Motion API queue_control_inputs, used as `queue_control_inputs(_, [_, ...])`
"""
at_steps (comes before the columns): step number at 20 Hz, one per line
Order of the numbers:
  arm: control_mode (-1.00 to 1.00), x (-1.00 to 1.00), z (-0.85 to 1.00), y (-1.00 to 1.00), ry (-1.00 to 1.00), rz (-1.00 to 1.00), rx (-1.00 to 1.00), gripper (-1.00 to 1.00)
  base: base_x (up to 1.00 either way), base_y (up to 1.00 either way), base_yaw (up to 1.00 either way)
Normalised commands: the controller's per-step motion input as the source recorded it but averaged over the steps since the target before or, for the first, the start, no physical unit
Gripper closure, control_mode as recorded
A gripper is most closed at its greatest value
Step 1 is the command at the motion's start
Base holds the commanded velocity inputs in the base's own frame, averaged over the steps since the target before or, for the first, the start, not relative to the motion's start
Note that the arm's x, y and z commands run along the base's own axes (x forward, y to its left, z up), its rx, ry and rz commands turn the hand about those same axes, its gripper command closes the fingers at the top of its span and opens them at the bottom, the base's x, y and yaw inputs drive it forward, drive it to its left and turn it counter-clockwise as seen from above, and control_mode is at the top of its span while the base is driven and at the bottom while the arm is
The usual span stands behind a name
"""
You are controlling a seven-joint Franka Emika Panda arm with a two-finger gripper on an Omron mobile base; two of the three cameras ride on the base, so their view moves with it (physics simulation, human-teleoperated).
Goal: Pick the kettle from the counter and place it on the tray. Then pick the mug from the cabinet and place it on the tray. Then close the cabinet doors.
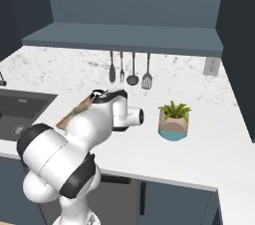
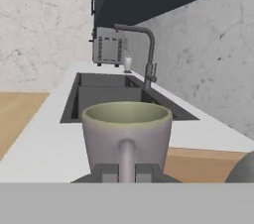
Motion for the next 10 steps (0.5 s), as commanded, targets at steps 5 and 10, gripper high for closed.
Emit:
queue_control_inputs(5, [-1.0,0.37,-0.32,0.04,-0.01,0.03,0.0,1.0,0.0,0.0,0.0])
queue_control_inputs(10, [-1.0,0.25,-0.33,0.05,-0.02,0.0,0.0,1.0,0.0,0.0,0.0])
